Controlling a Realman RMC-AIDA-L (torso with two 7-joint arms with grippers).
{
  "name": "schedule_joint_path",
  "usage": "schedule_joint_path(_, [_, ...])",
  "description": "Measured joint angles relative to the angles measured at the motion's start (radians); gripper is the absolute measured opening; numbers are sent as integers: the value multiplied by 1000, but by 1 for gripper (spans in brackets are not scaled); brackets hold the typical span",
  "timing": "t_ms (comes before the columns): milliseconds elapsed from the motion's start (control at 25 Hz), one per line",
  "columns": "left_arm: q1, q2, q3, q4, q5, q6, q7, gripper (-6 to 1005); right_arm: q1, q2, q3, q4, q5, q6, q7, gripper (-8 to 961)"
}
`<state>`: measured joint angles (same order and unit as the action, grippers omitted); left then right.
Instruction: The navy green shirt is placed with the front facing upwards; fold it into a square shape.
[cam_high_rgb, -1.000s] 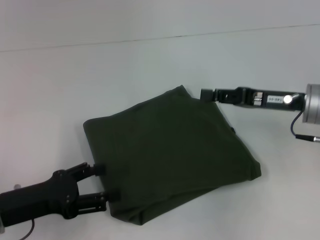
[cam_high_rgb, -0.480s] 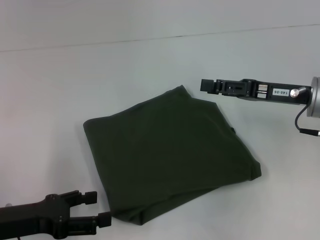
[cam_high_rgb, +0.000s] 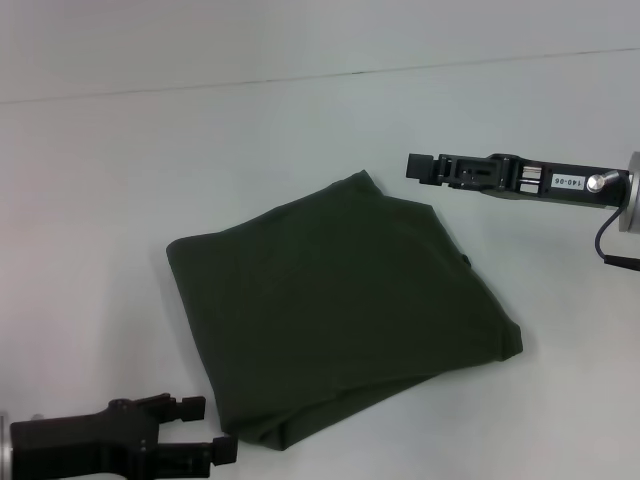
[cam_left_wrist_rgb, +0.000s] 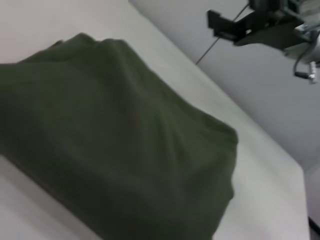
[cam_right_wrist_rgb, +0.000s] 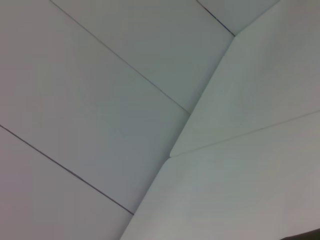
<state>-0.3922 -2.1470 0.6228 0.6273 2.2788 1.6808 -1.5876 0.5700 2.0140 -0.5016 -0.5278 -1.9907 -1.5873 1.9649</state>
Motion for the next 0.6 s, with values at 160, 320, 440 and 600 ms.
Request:
schedule_joint_path(160, [-10, -4, 8, -15, 3, -34, -3, 964, 0, 0, 0, 0, 1, -2, 1, 682])
schedule_joint_path(320, [-20, -4, 10, -24, 10, -47, -6, 964, 2, 0, 0, 0, 1, -3, 4, 682])
schedule_joint_path(440, [-26, -8, 12, -24, 22, -51, -15, 964, 2, 0, 1, 0, 1, -9, 6, 682])
schedule_joint_path(600, [-31, -11, 26, -24, 26, -52, -19, 964, 2, -1, 5, 0, 1, -14, 9, 683])
